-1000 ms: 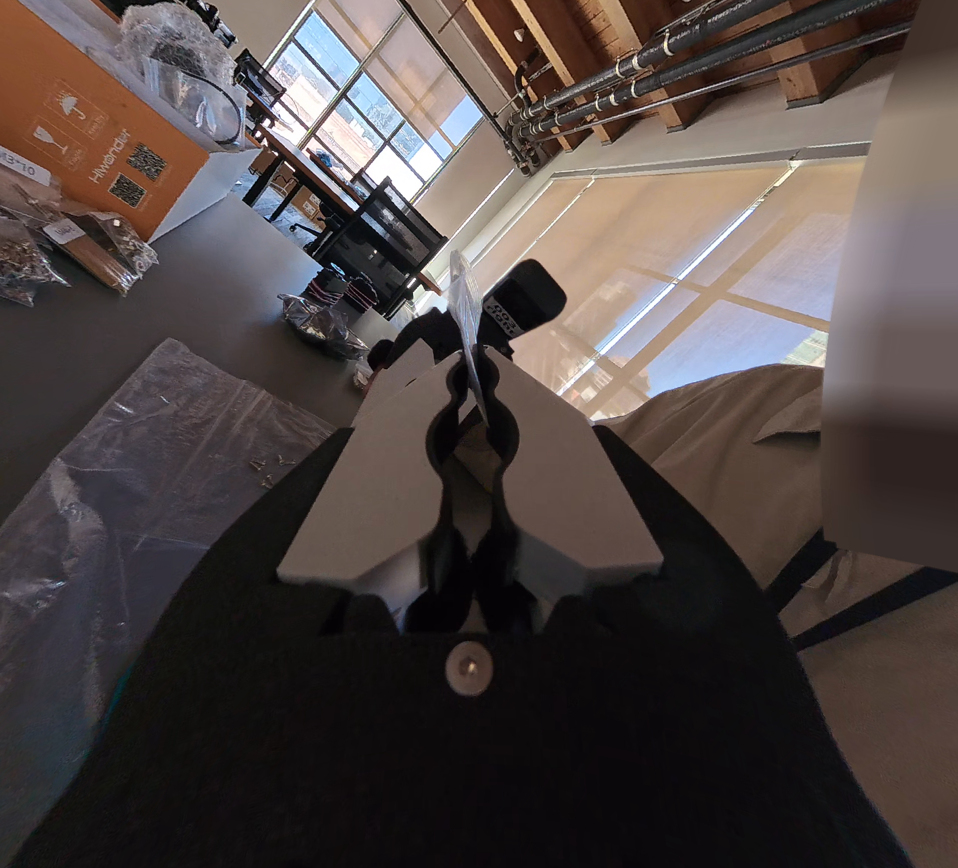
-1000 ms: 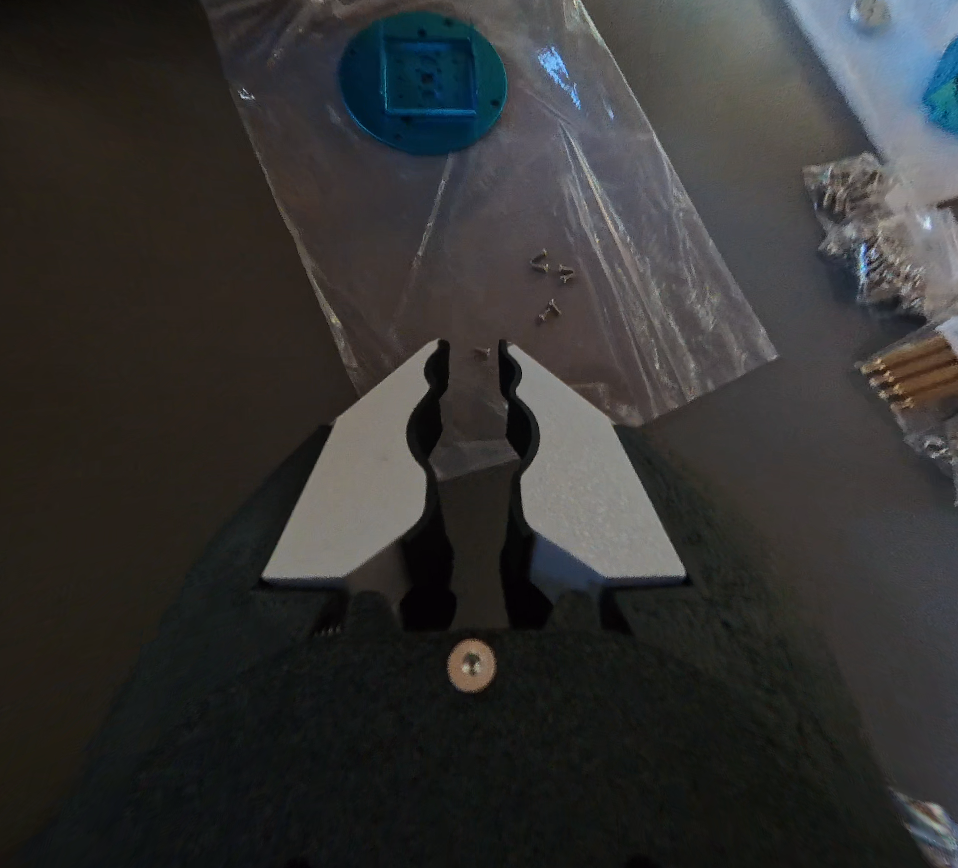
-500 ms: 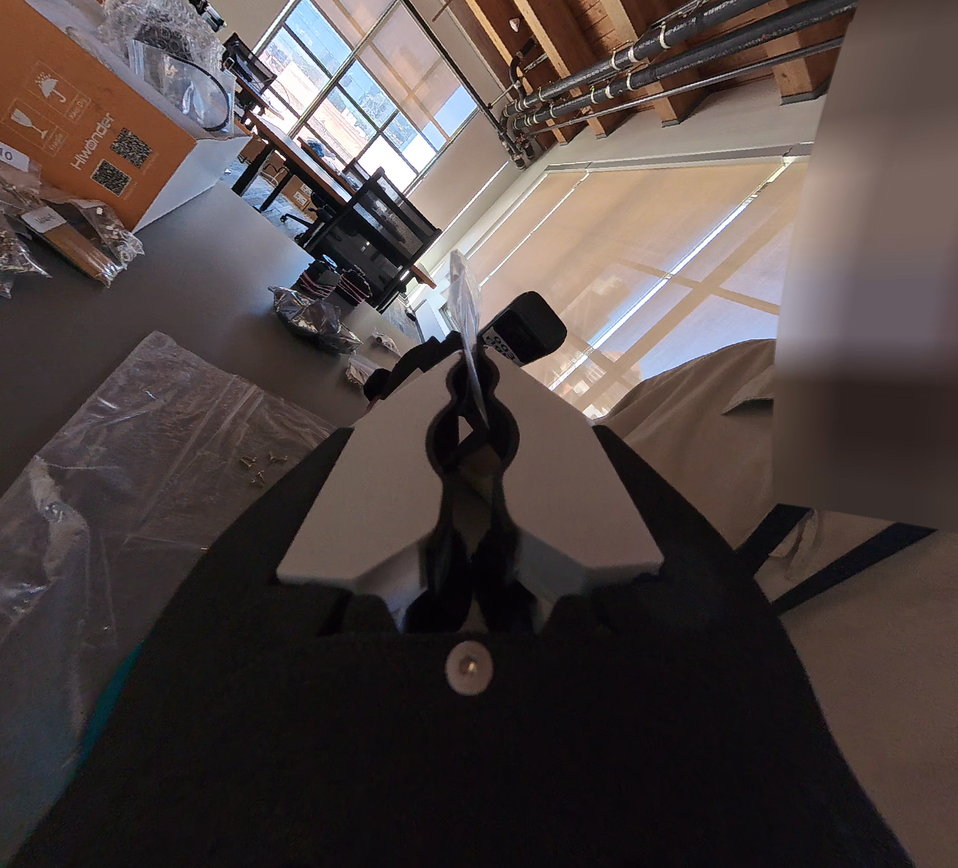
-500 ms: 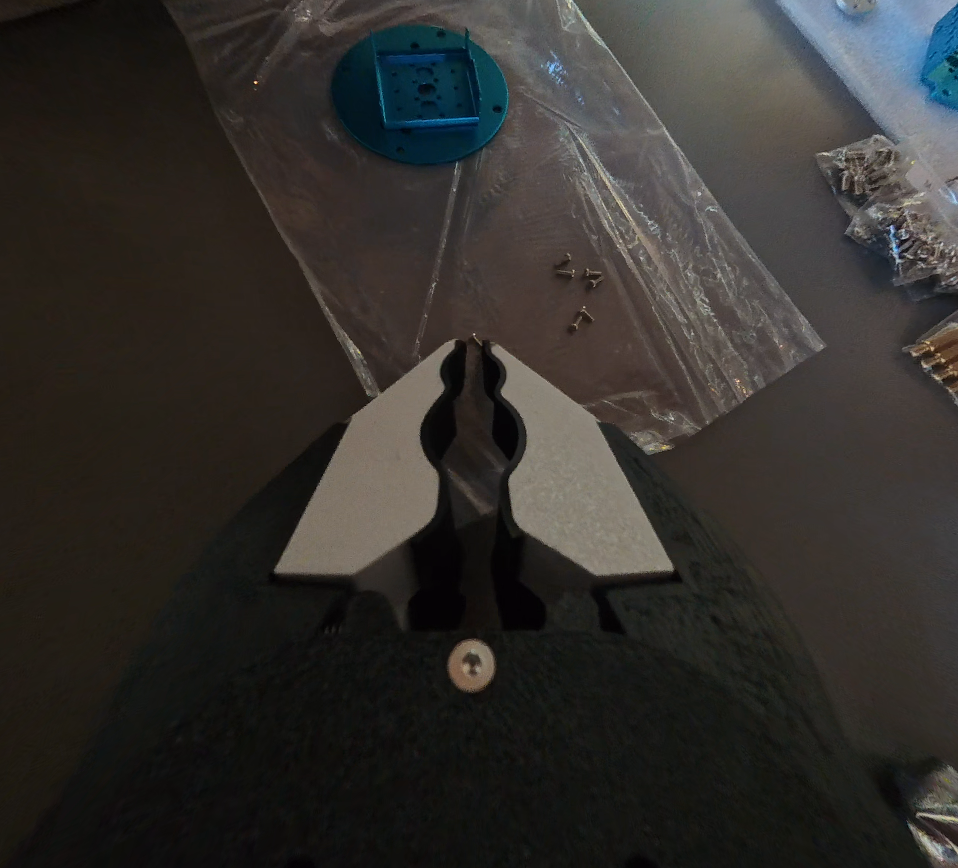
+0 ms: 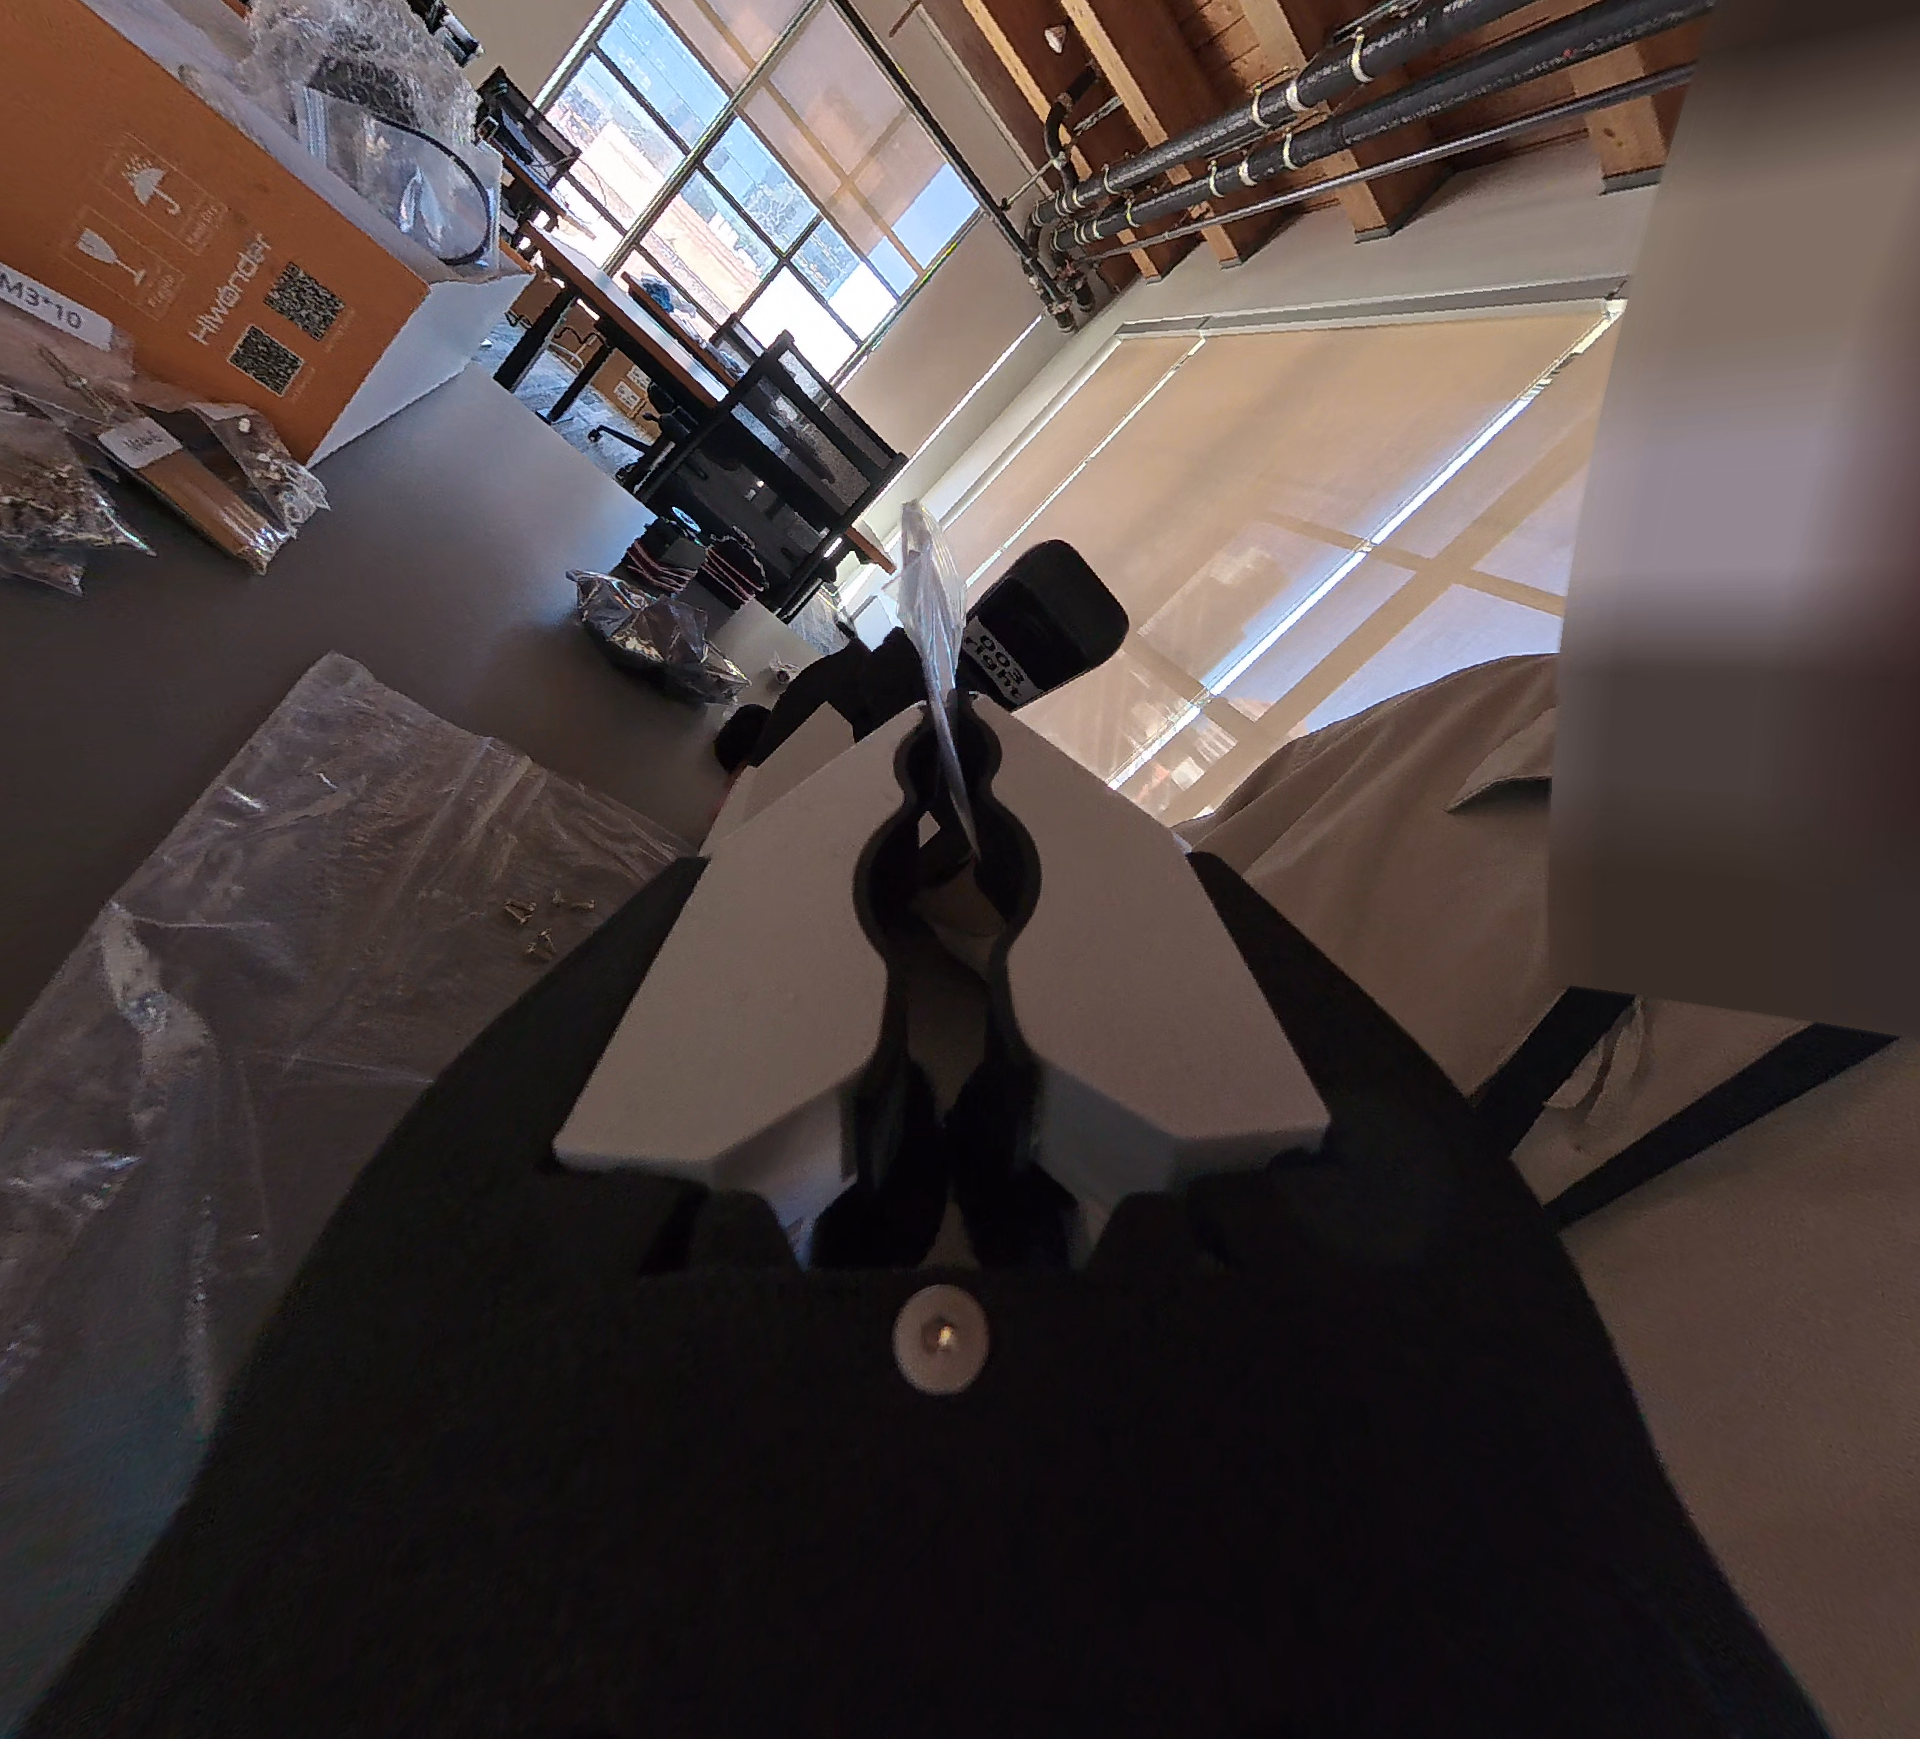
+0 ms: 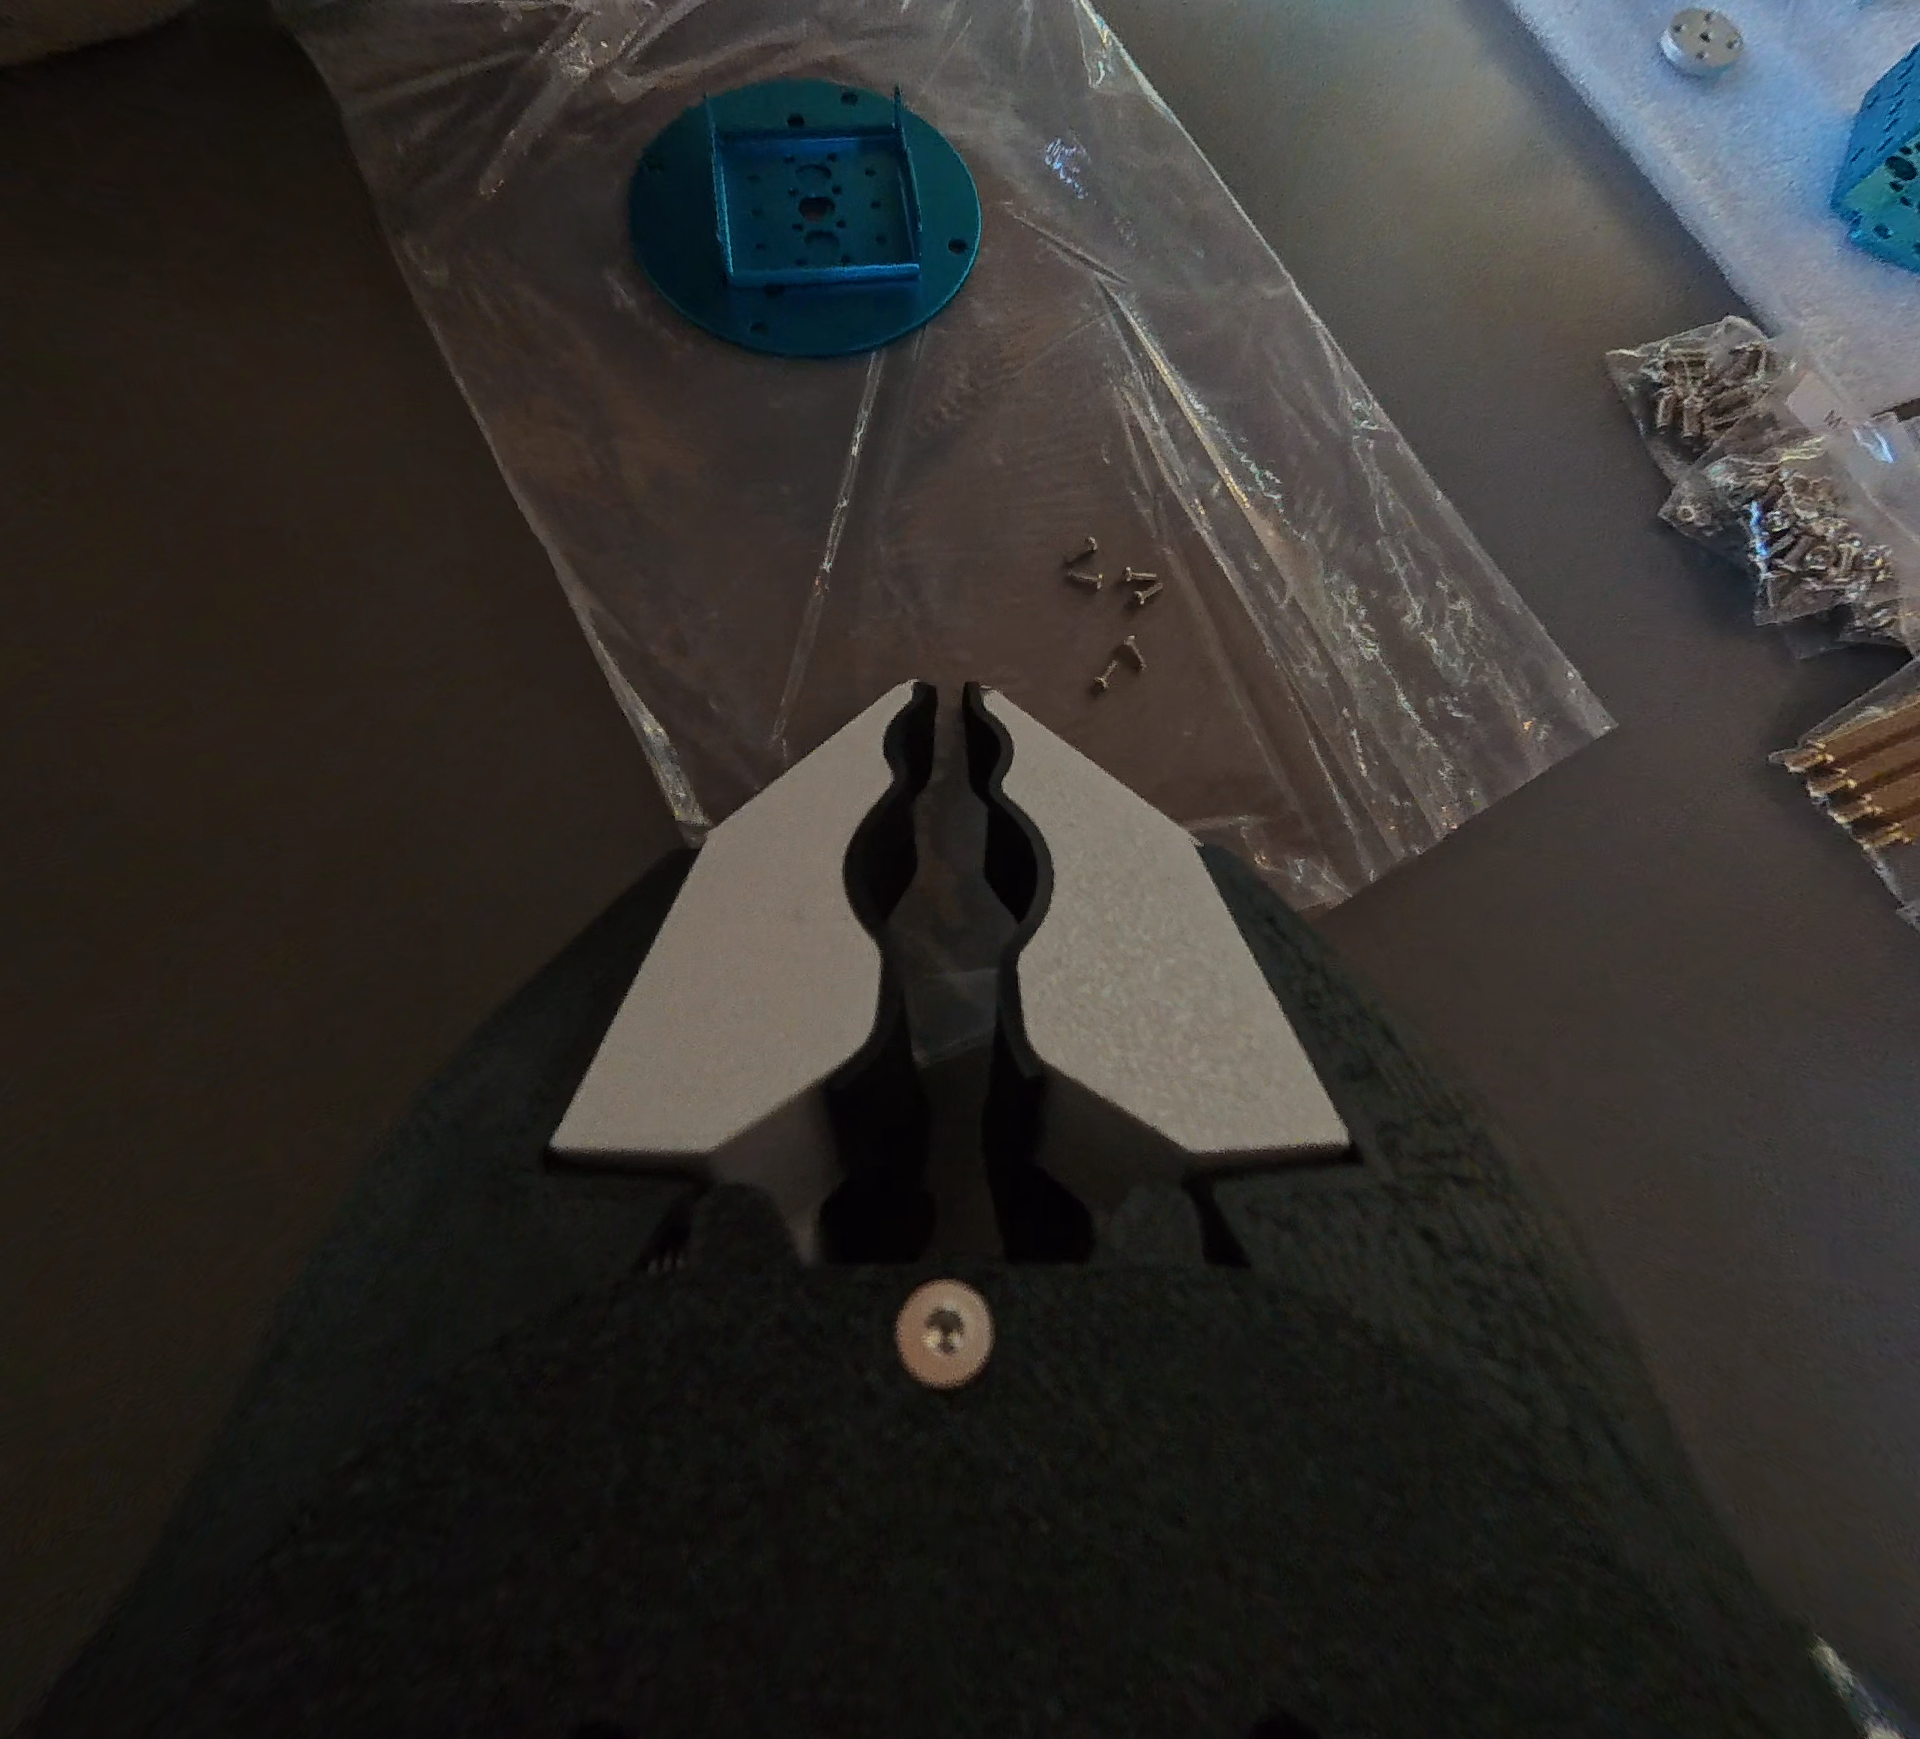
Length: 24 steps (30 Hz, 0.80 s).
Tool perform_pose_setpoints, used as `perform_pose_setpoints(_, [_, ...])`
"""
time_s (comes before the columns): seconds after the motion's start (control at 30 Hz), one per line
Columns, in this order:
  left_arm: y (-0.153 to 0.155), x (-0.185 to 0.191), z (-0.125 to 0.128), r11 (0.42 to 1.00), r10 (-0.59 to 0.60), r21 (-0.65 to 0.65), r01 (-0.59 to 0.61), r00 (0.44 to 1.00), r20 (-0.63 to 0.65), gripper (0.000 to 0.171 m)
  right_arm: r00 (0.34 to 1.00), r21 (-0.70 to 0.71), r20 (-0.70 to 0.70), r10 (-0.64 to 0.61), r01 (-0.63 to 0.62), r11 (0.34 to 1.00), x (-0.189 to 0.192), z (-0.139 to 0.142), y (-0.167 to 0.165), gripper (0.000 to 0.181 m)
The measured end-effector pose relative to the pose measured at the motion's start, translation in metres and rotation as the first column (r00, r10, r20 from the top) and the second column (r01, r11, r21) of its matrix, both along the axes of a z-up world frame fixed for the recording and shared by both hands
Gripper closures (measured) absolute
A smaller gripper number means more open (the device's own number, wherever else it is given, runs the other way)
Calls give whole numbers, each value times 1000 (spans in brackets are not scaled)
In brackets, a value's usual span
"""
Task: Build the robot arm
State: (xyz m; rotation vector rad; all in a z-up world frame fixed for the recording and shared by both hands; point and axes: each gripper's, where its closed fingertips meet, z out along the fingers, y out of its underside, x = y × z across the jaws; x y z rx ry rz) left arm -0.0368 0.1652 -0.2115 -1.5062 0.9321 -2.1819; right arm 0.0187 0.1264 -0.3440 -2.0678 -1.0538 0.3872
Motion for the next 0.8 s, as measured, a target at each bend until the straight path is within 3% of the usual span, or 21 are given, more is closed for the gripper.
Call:
perform_pose_setpoints(0.37, [-3,1,0,1000,-16,-5,16,1000,3,171,1000,-4,21,-8,8,1000,2,-4,4,173])
perform_pose_setpoints(0.63, [-2,2,-2,1000,-14,-8,14,1000,-3,171,1000,9,32,1,-1,1000,2,-3,4,181])
perform_pose_setpoints(0.8, [0,1,0,999,-14,-48,15,1000,23,171,997,13,-78,2,-1,1000,-4,14,7,181])
